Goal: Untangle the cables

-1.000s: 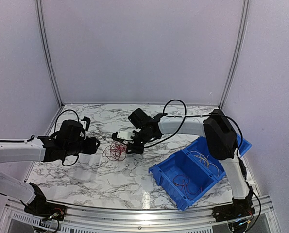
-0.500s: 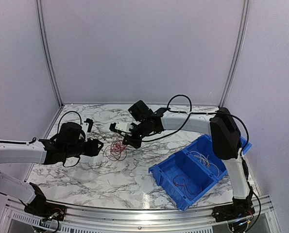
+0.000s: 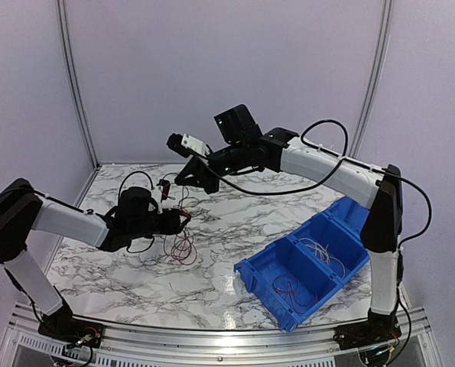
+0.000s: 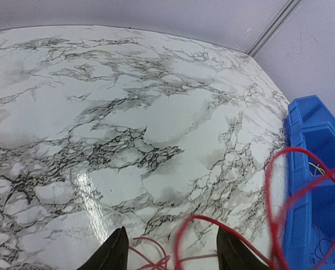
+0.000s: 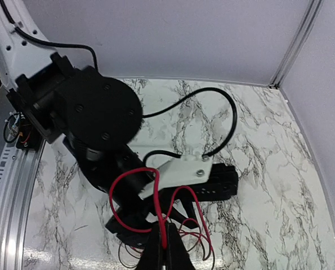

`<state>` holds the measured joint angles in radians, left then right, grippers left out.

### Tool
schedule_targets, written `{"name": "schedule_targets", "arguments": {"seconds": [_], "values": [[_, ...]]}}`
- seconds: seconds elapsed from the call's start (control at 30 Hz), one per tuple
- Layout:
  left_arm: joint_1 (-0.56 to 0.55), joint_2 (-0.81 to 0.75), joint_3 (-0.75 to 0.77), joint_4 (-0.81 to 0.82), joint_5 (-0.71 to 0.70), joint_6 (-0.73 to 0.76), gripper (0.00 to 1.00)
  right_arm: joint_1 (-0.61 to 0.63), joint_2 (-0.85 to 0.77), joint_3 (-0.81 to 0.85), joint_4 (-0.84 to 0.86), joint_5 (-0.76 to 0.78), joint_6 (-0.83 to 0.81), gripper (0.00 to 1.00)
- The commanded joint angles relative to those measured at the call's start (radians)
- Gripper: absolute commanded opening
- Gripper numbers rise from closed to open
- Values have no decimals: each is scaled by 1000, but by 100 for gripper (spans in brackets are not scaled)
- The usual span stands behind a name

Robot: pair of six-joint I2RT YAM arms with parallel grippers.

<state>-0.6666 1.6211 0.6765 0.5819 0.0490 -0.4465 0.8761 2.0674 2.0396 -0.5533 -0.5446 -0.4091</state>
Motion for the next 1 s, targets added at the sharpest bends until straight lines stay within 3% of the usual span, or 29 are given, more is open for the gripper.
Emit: {"name": "schedule_targets", "arguments": {"seconds": [0.0,0.27,0.57,0.67,0.97], "values": [[0,140,93,123,-42,-87,53,1,-73,39,-56,-172,-6,0],[1,307,121,142,-118,-154,45,-5,-208,178,-157,-348,-112,0],[2,304,71,145,-129,-151,44,-66,-230,191,-162,-400,-78,0],[2,222,31,144,-152,-117,45,-68,-235,131,-122,-330,-51,0],[2,-238,-132,49,-299,71,52,-75,-278,-156,26,-211,4,0]]}}
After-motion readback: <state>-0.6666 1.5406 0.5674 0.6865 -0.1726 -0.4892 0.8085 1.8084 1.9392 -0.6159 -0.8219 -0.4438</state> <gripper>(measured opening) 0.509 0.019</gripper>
